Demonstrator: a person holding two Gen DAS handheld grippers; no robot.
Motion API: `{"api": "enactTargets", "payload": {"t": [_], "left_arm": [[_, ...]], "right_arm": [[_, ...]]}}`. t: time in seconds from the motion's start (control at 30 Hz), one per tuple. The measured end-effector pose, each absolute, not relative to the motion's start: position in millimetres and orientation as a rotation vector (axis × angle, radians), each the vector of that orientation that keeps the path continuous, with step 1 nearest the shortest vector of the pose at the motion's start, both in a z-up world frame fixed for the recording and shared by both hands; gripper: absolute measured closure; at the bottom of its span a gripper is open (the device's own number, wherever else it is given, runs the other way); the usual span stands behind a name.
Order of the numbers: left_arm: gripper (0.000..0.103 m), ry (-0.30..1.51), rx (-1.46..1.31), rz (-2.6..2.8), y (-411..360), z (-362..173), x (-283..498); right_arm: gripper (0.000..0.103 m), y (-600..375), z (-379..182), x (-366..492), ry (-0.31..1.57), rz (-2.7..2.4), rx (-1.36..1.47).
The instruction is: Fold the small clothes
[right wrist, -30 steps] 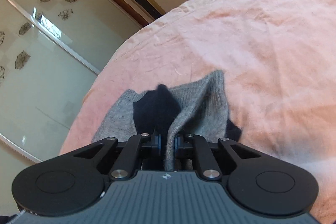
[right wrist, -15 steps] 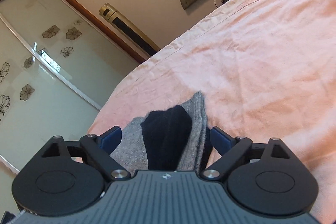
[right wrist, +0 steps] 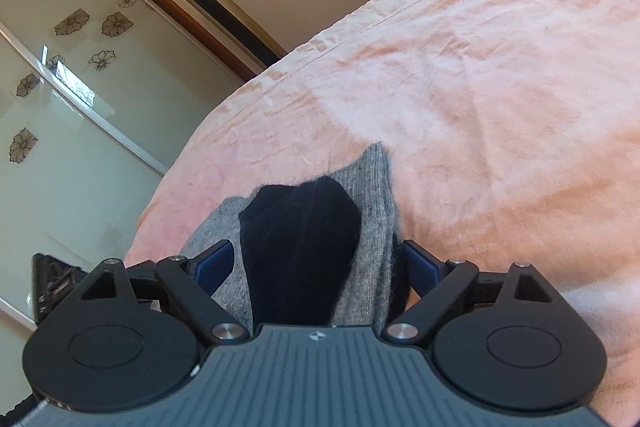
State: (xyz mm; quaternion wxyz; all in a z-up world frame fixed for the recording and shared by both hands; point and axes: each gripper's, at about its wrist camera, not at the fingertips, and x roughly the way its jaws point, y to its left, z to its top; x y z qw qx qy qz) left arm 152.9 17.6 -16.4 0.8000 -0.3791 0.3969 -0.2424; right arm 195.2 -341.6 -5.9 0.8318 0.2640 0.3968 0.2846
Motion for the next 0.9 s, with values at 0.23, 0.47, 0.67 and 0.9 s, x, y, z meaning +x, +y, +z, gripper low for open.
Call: {"api": "enactTargets", "payload": {"t": [0.23,0.47,0.67,0.9], "left_arm": [[0.079,0.863,-0.617,-0.482,-7,-11,155],[0.081,0.793,-0.568,-0.422,43,26,164],[0.078,0.768,-0.414,-0.265,88,36,197],[0.043,0.806,-0.700,-0.401,121,11,111]], "right_arm": [[0.076,-330,-2,189,0.831,0.581,0.496],[0.077,-290,27,208,0.749,0.692,0.563],[0.057,-240,14,255,0.805,0.650,0.612],[0.037,-271,-1,189,0.906,0.633,0.612]]}}
